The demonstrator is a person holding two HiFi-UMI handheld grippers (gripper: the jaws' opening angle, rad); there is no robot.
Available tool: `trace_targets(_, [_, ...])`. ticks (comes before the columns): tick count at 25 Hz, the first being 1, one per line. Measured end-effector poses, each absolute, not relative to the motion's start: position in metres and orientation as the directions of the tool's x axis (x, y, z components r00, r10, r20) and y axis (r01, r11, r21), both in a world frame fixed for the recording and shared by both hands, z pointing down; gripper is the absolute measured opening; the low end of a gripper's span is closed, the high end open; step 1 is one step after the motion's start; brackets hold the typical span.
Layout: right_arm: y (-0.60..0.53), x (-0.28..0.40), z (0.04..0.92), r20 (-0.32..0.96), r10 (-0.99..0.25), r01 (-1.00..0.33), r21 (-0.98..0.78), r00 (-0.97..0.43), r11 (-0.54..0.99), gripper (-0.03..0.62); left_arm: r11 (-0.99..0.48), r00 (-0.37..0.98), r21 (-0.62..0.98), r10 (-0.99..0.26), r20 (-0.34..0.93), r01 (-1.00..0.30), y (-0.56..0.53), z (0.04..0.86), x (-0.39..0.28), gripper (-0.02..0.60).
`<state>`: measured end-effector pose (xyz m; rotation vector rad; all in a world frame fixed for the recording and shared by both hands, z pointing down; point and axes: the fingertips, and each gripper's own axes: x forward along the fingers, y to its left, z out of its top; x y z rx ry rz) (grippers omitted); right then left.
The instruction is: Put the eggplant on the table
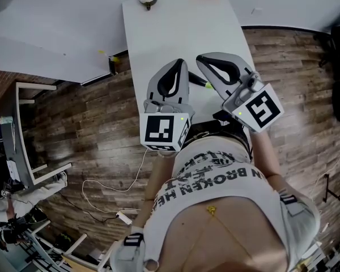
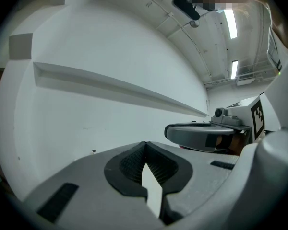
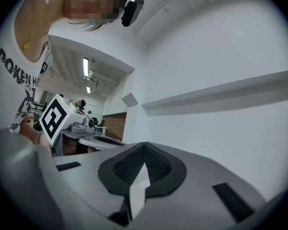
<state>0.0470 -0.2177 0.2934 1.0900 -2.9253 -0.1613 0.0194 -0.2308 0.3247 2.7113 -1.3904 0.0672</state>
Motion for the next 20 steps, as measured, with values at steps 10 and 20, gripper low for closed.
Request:
trace_targets(10, [-0.213,0.048,0.298,-0.002,-0.651,-0.647,0.111,-0.759,0.754,0.008,-0.577,0.58,0.063,-0.81,0.089,-0.815,-0.227,0.329,0.019,-0.002])
trace_targets(20, [-0.212,0.045,0.299,0.009,-0.645,-0.641,0.108,-0.764,0.76,0.008,-0.573,0.578,0.071,-0.811,0.095,-0.816,-0.226,0.332,0.016,-0.002])
